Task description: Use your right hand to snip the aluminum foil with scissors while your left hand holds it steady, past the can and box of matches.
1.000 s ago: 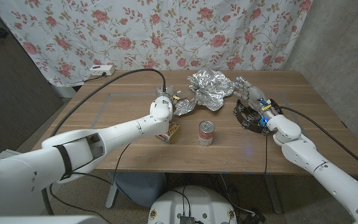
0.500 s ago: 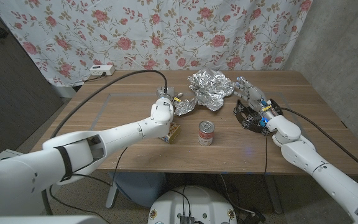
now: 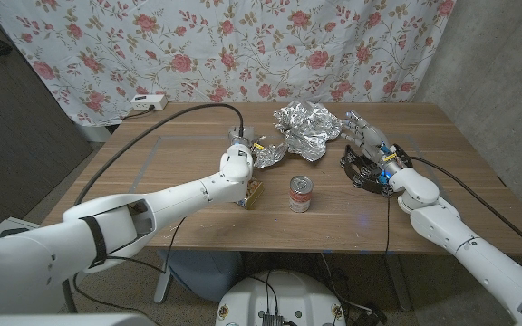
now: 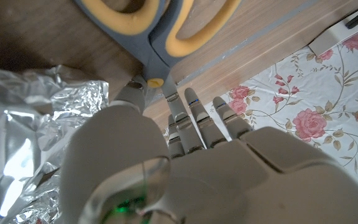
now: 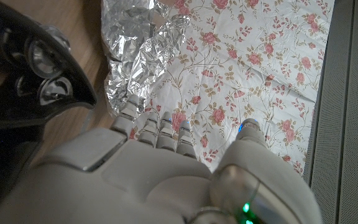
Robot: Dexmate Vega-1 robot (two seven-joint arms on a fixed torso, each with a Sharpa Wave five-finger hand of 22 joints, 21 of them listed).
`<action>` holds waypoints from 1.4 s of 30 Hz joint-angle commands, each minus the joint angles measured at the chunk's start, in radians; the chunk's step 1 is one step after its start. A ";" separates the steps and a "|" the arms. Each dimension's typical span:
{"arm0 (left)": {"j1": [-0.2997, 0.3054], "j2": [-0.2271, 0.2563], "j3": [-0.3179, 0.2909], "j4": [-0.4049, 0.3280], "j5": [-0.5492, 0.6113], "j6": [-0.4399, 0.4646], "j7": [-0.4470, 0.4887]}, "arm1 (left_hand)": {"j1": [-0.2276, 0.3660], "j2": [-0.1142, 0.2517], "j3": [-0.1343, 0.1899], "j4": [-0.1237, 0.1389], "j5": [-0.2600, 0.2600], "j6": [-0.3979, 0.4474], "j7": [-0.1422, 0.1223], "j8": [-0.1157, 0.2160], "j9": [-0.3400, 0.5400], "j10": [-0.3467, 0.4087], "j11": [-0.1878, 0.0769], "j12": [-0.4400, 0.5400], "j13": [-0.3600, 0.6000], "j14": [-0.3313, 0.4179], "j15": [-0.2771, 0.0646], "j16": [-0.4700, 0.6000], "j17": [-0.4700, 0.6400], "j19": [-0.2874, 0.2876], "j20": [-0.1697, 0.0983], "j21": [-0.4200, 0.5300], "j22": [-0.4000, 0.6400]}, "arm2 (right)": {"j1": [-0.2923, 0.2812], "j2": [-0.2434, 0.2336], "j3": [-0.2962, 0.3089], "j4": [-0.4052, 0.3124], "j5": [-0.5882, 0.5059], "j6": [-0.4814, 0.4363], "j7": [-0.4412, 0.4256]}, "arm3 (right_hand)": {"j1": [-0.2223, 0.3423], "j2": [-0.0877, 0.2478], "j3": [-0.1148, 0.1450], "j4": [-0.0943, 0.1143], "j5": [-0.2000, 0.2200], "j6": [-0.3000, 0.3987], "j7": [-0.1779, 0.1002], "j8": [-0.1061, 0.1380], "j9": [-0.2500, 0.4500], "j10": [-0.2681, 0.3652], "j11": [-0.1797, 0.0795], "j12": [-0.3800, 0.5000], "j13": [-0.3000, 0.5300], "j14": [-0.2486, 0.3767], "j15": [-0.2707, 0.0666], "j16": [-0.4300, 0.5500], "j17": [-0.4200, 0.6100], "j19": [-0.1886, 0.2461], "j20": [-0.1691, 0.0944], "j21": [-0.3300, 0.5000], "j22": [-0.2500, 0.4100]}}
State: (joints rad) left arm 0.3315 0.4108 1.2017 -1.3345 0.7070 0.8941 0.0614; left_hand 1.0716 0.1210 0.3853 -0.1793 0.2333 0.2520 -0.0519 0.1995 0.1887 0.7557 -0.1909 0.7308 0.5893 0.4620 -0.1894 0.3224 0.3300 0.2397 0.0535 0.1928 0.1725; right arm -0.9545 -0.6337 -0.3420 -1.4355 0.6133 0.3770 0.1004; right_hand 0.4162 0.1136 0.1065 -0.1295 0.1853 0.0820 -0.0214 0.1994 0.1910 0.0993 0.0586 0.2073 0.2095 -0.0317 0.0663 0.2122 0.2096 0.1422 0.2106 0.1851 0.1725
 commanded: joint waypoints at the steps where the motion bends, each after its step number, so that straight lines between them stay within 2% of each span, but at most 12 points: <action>1: 0.017 -0.006 -0.035 0.010 -0.012 -0.012 0.059 | 0.022 0.002 -0.006 0.002 0.005 0.013 0.002 0.000 0.003 0.036 -0.029 0.022 0.076 0.034 -0.024 0.012 0.012 0.016 -0.002 0.006 -0.001 | 0.001 -0.005 0.003 -0.006 0.003 -0.015 -0.004 | -0.003 0.002 0.006 -0.002 0.004 0.006 0.000 0.000 0.002 0.004 -0.003 0.001 0.001 0.000 0.001 0.007 0.002 -0.007 0.002 0.006 0.002; 19: 0.024 0.002 -0.035 0.006 -0.016 -0.007 0.061 | 0.041 0.000 -0.017 0.005 0.006 0.016 -0.004 -0.006 0.004 0.022 -0.029 0.025 0.075 0.036 -0.023 0.022 0.031 0.022 0.004 0.005 0.000 | 0.003 -0.003 0.000 -0.008 0.001 -0.020 -0.007 | -0.004 0.002 0.007 -0.001 0.004 0.006 0.001 0.000 0.002 0.004 -0.003 0.001 0.001 0.000 0.001 0.007 0.002 -0.008 0.002 0.006 0.002; 24: 0.028 0.000 -0.041 0.005 -0.022 -0.007 0.070 | 0.044 0.002 -0.019 0.007 0.006 0.022 0.000 -0.006 0.004 0.026 -0.030 0.025 0.071 0.033 -0.023 0.022 0.034 0.025 0.012 0.006 0.000 | 0.000 -0.004 0.002 -0.010 0.002 -0.021 -0.009 | -0.004 0.002 0.008 -0.002 0.004 0.007 0.001 0.000 0.002 0.004 -0.003 0.001 0.001 0.001 0.001 0.007 0.002 -0.008 0.002 0.006 0.002; 33: 0.067 0.021 -0.121 -0.059 -0.080 -0.042 0.131 | 0.070 0.019 -0.020 0.007 -0.009 0.044 0.021 -0.003 0.005 0.029 -0.029 0.025 0.060 0.046 -0.025 0.037 0.052 0.035 0.015 0.008 0.001 | -0.007 -0.009 0.007 -0.020 0.002 -0.021 -0.015 | -0.005 0.002 0.008 -0.001 0.004 0.007 0.002 0.000 0.002 0.004 -0.003 0.001 0.001 0.000 0.002 0.007 0.002 -0.008 0.002 0.006 0.002; 42: 0.094 0.050 -0.162 -0.125 -0.107 -0.060 0.154 | 0.080 0.022 -0.024 0.008 -0.020 0.052 0.027 -0.003 0.005 0.023 -0.029 0.027 0.064 0.053 -0.026 0.047 0.065 0.041 0.017 0.009 0.001 | -0.009 -0.009 0.008 -0.020 0.001 -0.013 -0.013 | -0.005 0.002 0.009 -0.002 0.004 0.007 0.001 0.000 0.002 0.004 -0.003 0.001 0.001 0.001 0.001 0.007 0.002 -0.008 0.002 0.006 0.002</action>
State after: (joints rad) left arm 0.3942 0.4330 1.0924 -1.3924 0.6359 0.8576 0.1823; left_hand 1.1376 0.1289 0.3621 -0.1750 0.2157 0.2948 -0.0269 0.1959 0.1885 0.7516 -0.1947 0.7524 0.6341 0.4797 -0.1930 0.3637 0.3890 0.2681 0.0714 0.1928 0.1725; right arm -0.9588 -0.6413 -0.3369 -1.4514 0.6140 0.3598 0.0895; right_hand 0.4161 0.1137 0.1137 -0.1279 0.1853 0.0820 -0.0214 0.1994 0.1910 0.0993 0.0586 0.2073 0.2095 -0.0317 0.0663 0.2122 0.2096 0.1422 0.2106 0.1851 0.1725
